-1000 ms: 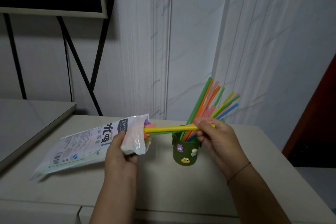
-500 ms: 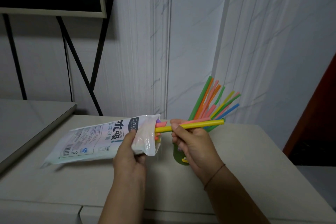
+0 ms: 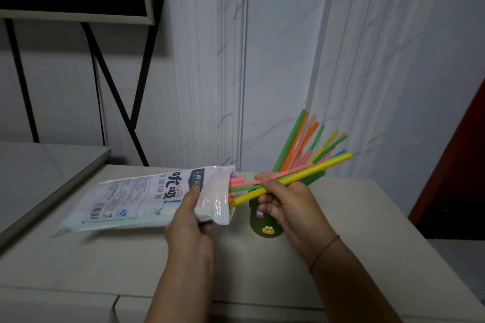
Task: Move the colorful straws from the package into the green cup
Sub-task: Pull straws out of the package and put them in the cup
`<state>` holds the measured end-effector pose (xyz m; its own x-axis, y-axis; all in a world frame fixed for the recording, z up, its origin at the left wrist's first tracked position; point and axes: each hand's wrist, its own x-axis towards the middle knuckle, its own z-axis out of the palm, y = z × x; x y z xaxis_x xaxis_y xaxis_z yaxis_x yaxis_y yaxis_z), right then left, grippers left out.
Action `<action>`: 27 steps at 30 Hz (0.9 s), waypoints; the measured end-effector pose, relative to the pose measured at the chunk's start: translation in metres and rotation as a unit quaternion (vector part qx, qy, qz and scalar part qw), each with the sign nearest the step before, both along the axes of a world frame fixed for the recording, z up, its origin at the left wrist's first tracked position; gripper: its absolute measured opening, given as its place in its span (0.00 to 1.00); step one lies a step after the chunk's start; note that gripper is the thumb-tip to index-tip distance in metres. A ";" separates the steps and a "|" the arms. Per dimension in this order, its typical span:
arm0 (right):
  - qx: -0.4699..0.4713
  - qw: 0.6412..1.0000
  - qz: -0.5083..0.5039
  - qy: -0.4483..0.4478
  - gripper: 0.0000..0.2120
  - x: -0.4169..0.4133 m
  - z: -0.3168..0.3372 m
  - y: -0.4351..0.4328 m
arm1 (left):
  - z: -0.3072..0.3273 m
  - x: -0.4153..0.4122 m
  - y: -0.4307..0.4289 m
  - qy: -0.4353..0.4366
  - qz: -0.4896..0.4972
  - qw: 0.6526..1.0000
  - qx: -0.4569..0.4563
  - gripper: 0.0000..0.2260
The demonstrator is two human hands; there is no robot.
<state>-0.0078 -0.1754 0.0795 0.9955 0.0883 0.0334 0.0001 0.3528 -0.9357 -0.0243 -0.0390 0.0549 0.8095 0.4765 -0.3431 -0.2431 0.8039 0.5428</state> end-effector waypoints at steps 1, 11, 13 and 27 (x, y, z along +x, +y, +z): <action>-0.005 1.000 -0.001 0.001 0.05 0.000 -0.001 0.002 | 0.000 0.000 -0.002 0.002 0.000 1.000 0.000 0.20; -0.060 0.983 -0.167 -0.043 0.06 0.006 0.007 -0.033 | 0.001 0.001 0.016 0.008 0.024 0.999 -0.035 0.22; -0.058 0.978 -0.196 -0.049 0.05 0.008 0.009 -0.044 | 0.000 0.001 0.020 0.023 0.031 0.998 -0.041 0.21; -0.105 0.929 -0.348 -0.070 0.09 0.017 0.010 -0.100 | -0.001 0.002 0.018 0.046 0.029 0.998 -0.024 0.14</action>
